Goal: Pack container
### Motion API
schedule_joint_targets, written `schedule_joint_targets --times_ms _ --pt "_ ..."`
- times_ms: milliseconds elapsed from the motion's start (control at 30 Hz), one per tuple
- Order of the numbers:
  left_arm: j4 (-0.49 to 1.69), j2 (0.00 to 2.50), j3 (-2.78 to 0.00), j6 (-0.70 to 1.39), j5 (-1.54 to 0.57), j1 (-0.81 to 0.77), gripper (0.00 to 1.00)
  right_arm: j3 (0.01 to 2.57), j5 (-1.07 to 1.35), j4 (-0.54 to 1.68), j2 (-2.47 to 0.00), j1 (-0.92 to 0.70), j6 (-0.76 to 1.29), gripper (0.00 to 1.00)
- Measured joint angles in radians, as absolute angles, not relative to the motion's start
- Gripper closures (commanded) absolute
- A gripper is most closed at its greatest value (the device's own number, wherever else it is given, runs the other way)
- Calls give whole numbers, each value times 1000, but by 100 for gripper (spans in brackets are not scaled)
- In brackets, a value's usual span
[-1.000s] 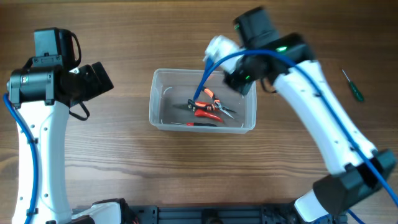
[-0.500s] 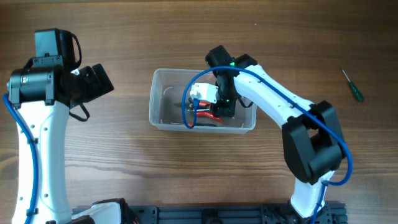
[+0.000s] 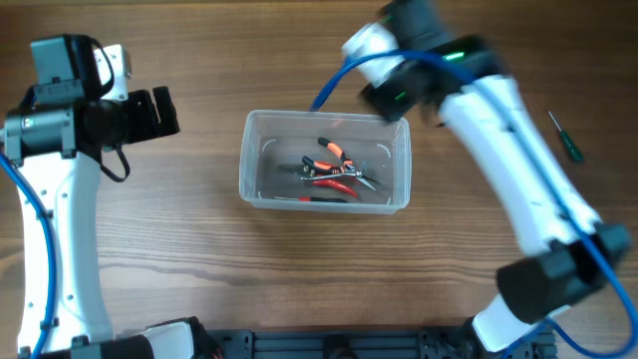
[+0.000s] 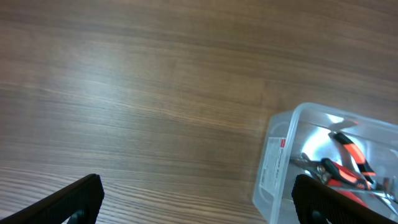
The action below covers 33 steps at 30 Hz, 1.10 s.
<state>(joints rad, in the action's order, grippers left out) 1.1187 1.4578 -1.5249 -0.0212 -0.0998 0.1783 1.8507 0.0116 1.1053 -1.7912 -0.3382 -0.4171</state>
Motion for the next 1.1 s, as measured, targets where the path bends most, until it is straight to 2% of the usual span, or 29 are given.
schedule_joint_targets --times_ms 33,67,100,200,267,367,533,633,833,1100 --pt "1117 1465 -1525 -26 -108 191 0 1874 4 1107 -1774 -272 -405 27" --pt "1117 1475 -1525 -30 -120 210 0 1892 -9 1106 -1762 -198 -393 21" --pt "1113 1486 -1525 -41 -130 235 0 1905 -23 1106 -1755 -63 -394 20" --pt "1111 1488 -1525 -45 -141 240 0 1905 -23 1142 -1760 118 -444 20" --pt "1115 1488 -1525 -48 -146 240 0 1905 -17 1152 -1762 214 -475 19" --pt "1117 1488 -1525 -43 -150 240 0 1905 3 1154 -1763 318 -497 13" --pt "1117 1488 -1525 -25 -155 240 0 1896 72 1153 -1777 496 -566 12" --pt "1108 1488 -1525 -23 -155 240 0 1864 90 1156 -1840 554 -648 12" --pt "1106 1488 -1525 -21 -155 240 0 1844 104 1119 -2080 566 -752 17" --pt "1106 1488 -1525 -21 -155 240 0 1835 91 1005 -2271 566 -796 18"
